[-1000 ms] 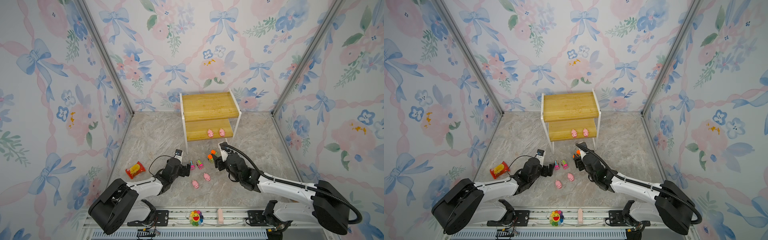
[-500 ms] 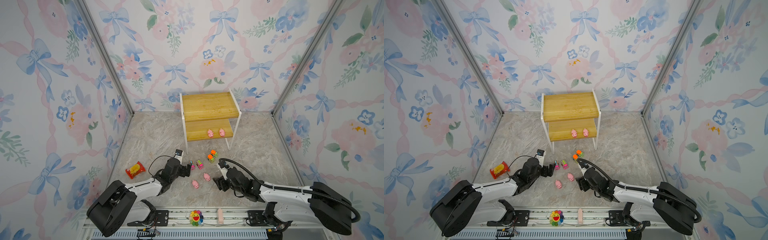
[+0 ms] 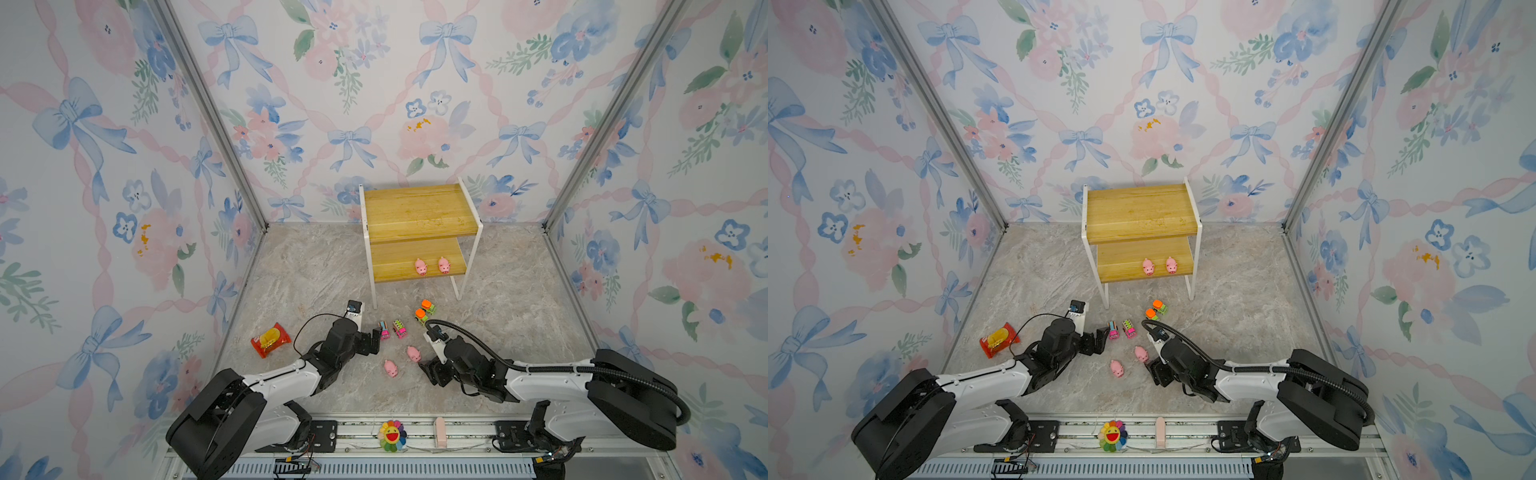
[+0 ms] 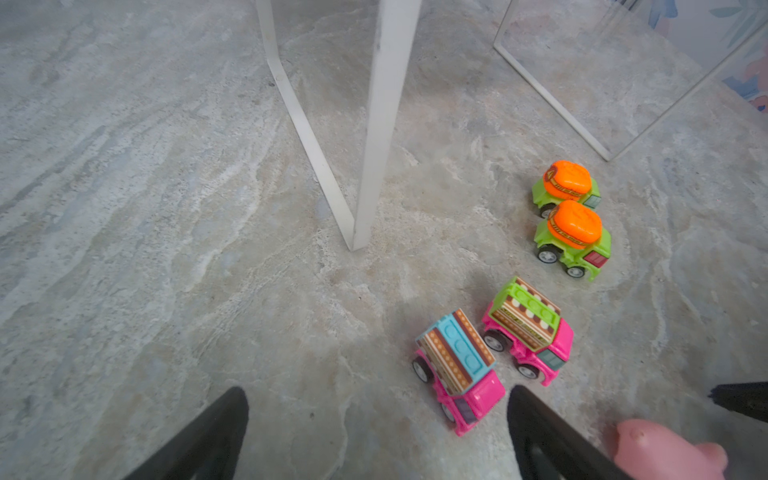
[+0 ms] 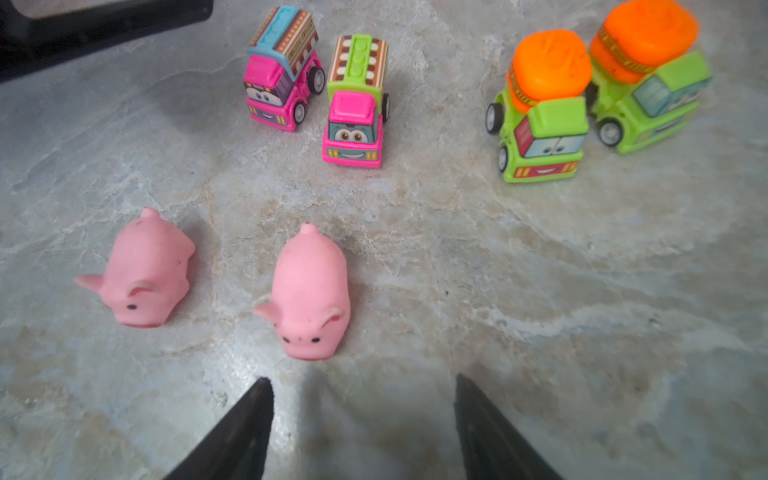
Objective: Place and organize the plastic toys onto the shelf
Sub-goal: 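Withdraw the right gripper from the shelf back over the floor pigs, then lower the open right gripper around the next pink pig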
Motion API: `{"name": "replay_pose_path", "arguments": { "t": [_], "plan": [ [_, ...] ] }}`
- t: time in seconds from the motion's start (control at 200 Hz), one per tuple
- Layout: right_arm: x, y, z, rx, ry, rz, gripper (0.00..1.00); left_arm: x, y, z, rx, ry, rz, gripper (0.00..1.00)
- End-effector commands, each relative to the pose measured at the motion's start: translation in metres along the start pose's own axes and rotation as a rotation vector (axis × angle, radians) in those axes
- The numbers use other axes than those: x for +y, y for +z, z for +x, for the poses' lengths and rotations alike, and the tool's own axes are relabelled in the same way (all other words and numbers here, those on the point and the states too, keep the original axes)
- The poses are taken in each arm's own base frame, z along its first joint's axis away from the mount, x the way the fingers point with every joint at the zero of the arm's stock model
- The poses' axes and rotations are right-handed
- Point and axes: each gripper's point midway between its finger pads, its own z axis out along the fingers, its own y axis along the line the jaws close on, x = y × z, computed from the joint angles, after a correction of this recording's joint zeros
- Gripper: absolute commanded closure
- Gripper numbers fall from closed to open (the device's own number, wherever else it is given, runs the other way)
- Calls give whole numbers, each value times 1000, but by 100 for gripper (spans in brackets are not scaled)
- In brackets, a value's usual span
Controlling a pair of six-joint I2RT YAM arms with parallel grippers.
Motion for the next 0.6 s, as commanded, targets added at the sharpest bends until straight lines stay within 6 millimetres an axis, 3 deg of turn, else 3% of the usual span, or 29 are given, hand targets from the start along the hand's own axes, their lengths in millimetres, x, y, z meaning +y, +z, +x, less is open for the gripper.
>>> {"name": "replay_pose_path", "arguments": {
  "t": [0.0, 0.355, 0.595],
  "plan": [
    [16, 7, -15, -45, -25, -43, 30, 3, -1, 6, 17, -17, -10, 2],
    [11, 35, 2, -24, -15, -17, 31, 5, -1, 7, 20, -14, -21, 2],
    [6, 31, 13, -17, 0, -10, 32, 6, -1, 6, 19, -17, -23, 2]
  ]
}}
